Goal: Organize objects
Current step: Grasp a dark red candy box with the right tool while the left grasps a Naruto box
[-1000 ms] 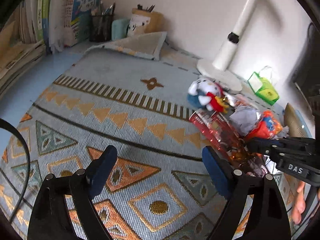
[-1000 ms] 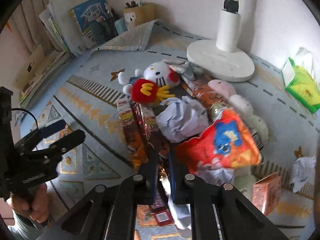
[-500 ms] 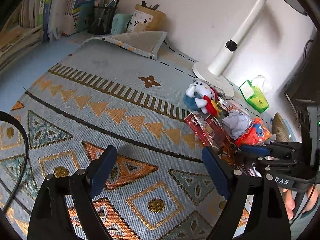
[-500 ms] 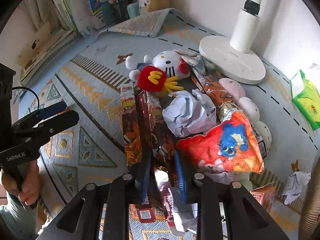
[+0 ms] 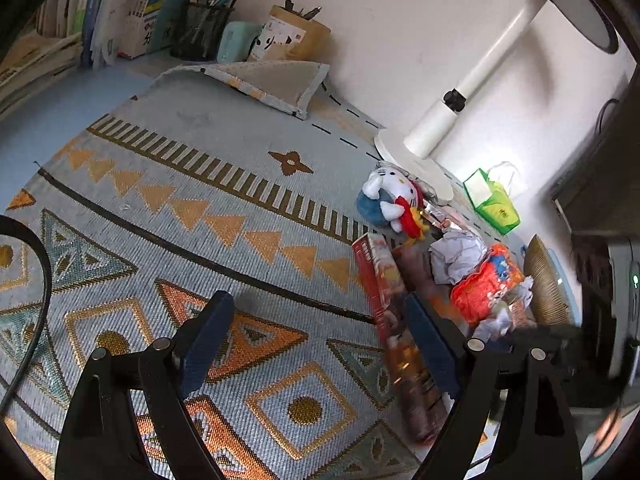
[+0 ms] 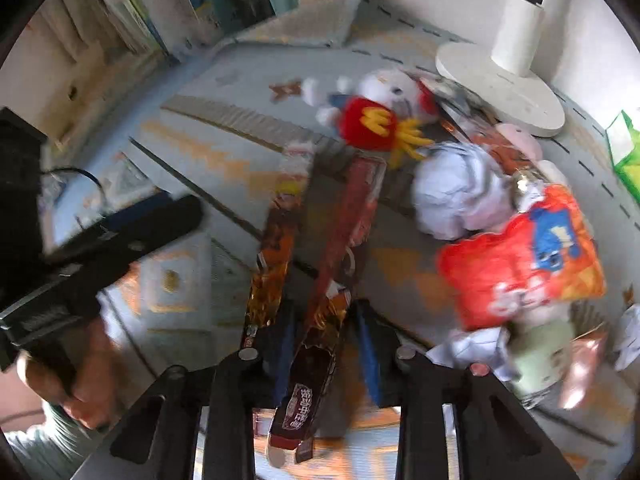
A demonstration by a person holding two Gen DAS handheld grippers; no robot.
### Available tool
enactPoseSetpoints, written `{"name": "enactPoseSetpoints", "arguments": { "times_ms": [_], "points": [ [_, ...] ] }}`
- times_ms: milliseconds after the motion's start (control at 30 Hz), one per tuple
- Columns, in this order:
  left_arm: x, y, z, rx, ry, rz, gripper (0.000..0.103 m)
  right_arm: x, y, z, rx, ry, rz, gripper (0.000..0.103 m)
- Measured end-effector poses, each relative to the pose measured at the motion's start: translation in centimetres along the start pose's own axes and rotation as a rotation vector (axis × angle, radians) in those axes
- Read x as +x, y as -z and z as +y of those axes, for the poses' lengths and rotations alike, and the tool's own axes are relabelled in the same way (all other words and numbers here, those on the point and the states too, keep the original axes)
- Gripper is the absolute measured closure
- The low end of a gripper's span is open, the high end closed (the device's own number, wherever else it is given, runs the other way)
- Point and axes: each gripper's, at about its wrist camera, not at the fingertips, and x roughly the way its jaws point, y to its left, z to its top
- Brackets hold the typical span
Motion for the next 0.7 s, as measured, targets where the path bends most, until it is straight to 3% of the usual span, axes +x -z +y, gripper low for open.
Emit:
{"name": "enactPoseSetpoints", "arguments": {
  "times_ms": [67, 133, 233, 400, 467, 600, 700],
  "points": [
    [-0.2, 0.0, 0.2, -0.011, 0.011, -0.004, 0.017, 0.1, 0.3, 0.5, 0.036, -0.095, 0.007, 0.087],
    [-0.2, 0.0, 0.1, -0.012, 0.000, -0.007, 0.017, 0.0, 0.7, 0.7, 0.060, -0.135, -0.010, 0.087],
    [0.2, 0.0, -0.6, 0.039, -0.018, 0.025, 0.017, -0.7, 2.2, 0.4, 0.075, -0.072, -0.054, 0.087],
    [0.5, 1.0, -2.8, 0.109, -0.117, 0.072, 0.017, -2.7, 5.2, -1.3, 0.117, 0.134, -0.137, 0.087],
    [0.7, 1.6, -3.7, 0.114, -0.101, 0.079, 0.017, -3.0, 6.0, -1.7, 0.127, 0.124, -0.155, 0.085],
    [1.4, 2.7, -5.5, 0.234, -0.225, 0.088, 0.017, -3.2, 6.6, -2.1, 0.142, 0.078, -0.165, 0.079],
    [0.7, 3.8, -5.6, 0.322, -0.250, 0.103, 0.018, -3.5, 6.8, -2.2, 0.152, 0.035, -0.163, 0.067]
  ]
}}
